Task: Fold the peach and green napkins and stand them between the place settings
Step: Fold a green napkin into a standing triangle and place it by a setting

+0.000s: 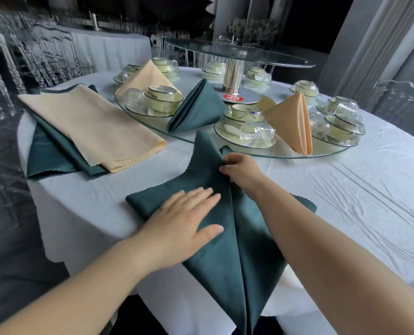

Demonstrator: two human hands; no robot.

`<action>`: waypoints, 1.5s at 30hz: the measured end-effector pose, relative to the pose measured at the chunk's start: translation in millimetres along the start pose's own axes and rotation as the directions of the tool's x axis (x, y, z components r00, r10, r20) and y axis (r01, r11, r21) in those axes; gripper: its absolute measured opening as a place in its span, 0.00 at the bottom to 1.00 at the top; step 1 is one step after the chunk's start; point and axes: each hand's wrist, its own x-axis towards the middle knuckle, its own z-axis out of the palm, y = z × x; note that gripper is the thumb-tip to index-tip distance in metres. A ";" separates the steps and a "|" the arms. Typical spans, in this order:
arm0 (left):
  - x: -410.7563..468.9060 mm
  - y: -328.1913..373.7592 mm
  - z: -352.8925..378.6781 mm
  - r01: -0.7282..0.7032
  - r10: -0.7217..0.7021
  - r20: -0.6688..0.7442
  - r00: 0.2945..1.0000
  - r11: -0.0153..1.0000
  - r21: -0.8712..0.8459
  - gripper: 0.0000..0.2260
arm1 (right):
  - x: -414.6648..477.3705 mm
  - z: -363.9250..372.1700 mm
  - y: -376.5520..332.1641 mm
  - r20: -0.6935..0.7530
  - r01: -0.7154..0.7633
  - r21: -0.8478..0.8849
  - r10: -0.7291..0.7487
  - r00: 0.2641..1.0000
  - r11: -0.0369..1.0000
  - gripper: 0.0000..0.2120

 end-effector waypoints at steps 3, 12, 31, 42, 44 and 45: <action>4.9 13.0 5.5 0.025 -0.025 0.055 0.998 1.000 0.002 0.31 | 3.7 0.0 1.0 -0.004 -0.004 -0.006 0.004 1.000 1.000 0.12; 13.4 17.3 11.7 0.078 -0.082 0.105 0.991 0.996 0.043 0.24 | 18.1 6.9 1.4 -0.126 0.023 -0.317 -0.066 0.990 0.948 0.15; 111.4 -26.0 -19.9 -0.172 0.165 0.048 0.985 0.949 0.266 0.12 | -8.0 -19.5 34.8 -0.075 0.043 -0.377 -0.077 0.994 0.925 0.04; 108.1 -24.2 -20.1 0.017 -0.015 -0.088 0.996 1.000 0.021 0.20 | -8.9 -15.4 30.5 -0.046 0.020 -0.531 -0.053 0.998 0.847 0.07; 97.0 -17.4 -22.6 0.070 -0.070 -0.039 0.997 0.997 0.007 0.21 | -8.4 -13.9 29.1 -0.045 0.021 -0.572 -0.057 0.997 0.820 0.07; 89.0 -12.9 -21.7 0.077 -0.077 0.004 0.997 0.997 0.002 0.22 | -8.1 -13.5 28.7 -0.046 0.020 -0.583 -0.057 0.997 0.812 0.07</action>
